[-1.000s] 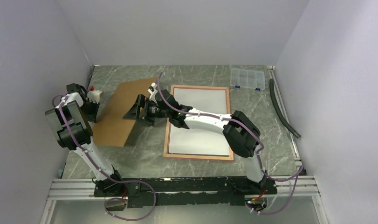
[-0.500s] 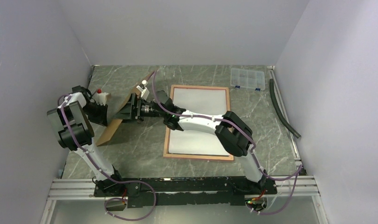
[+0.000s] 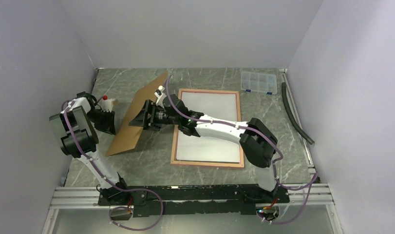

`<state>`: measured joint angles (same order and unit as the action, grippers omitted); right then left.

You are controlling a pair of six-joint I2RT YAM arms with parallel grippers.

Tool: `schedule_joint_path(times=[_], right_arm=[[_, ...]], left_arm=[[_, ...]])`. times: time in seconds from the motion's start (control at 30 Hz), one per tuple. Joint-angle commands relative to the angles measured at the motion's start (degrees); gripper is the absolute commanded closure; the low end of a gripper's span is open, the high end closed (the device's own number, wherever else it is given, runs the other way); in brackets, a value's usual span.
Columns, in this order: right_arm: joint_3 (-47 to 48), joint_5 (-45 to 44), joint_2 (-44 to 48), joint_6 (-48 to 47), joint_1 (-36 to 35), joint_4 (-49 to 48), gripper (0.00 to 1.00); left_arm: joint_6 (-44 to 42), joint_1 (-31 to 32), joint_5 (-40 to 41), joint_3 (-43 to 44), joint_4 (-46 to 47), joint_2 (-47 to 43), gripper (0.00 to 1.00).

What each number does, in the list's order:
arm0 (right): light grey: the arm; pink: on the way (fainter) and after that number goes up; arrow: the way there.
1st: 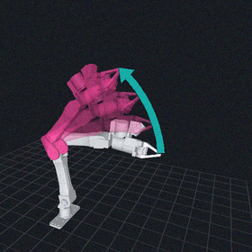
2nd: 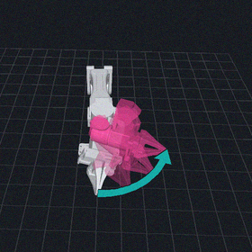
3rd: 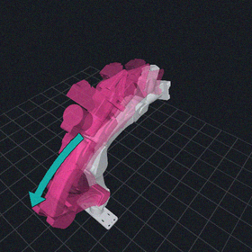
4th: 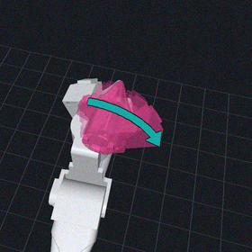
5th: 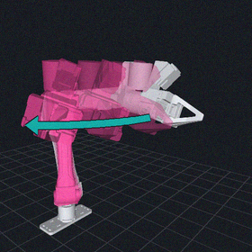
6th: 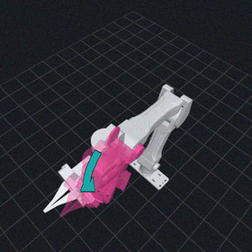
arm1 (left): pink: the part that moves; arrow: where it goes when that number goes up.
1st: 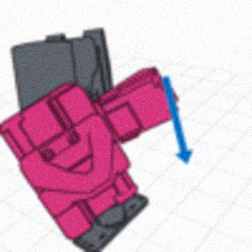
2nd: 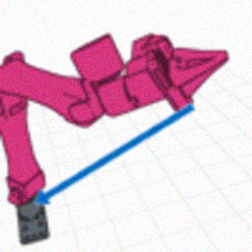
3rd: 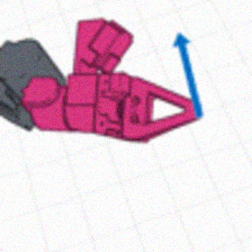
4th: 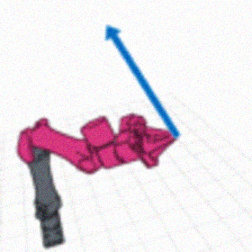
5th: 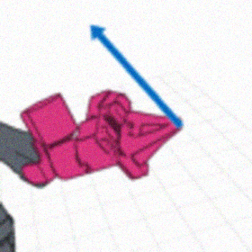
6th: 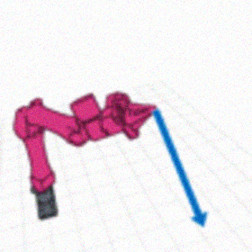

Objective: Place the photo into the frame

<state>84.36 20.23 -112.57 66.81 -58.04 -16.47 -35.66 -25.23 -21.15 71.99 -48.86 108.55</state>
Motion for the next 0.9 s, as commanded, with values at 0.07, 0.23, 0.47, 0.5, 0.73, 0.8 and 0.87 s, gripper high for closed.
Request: schedule_joint_path(times=[0.07,0.23,0.47,0.5,0.73,0.8,0.87], right_arm=[[-0.26,-6.87,5.95,-2.95,0.25,9.27,0.39],[0.69,-7.90,5.00,-2.23,0.30,13.64,0.61],[1.51,-8.89,4.74,-1.01,0.31,17.62,0.77],[1.45,-9.42,4.84,-0.84,0.25,18.34,0.80],[1.75,-11.78,6.81,1.81,1.40,20.45,0.97],[3.25,-11.73,6.70,2.15,2.04,21.04,0.98],[5.39,-11.66,6.42,2.82,2.95,22.34,0.98]], left_arm=[[0.47,0.49,-1.51,-0.64,-3.14,-0.81,0.67],[-0.09,0.54,-2.14,0.55,-4.77,-1.93,0.49],[-0.23,0.53,-5.52,5.04,-8.66,-4.74,0.30],[-0.40,0.50,-6.83,5.92,-9.35,-5.41,0.29],[-5.30,1.73,-18.10,13.69,-17.52,-13.92,0.20],[-8.56,3.29,-21.15,13.57,-19.66,-18.12,0.20],[-13.06,4.50,-24.38,11.77,-20.81,-23.82,0.19]])
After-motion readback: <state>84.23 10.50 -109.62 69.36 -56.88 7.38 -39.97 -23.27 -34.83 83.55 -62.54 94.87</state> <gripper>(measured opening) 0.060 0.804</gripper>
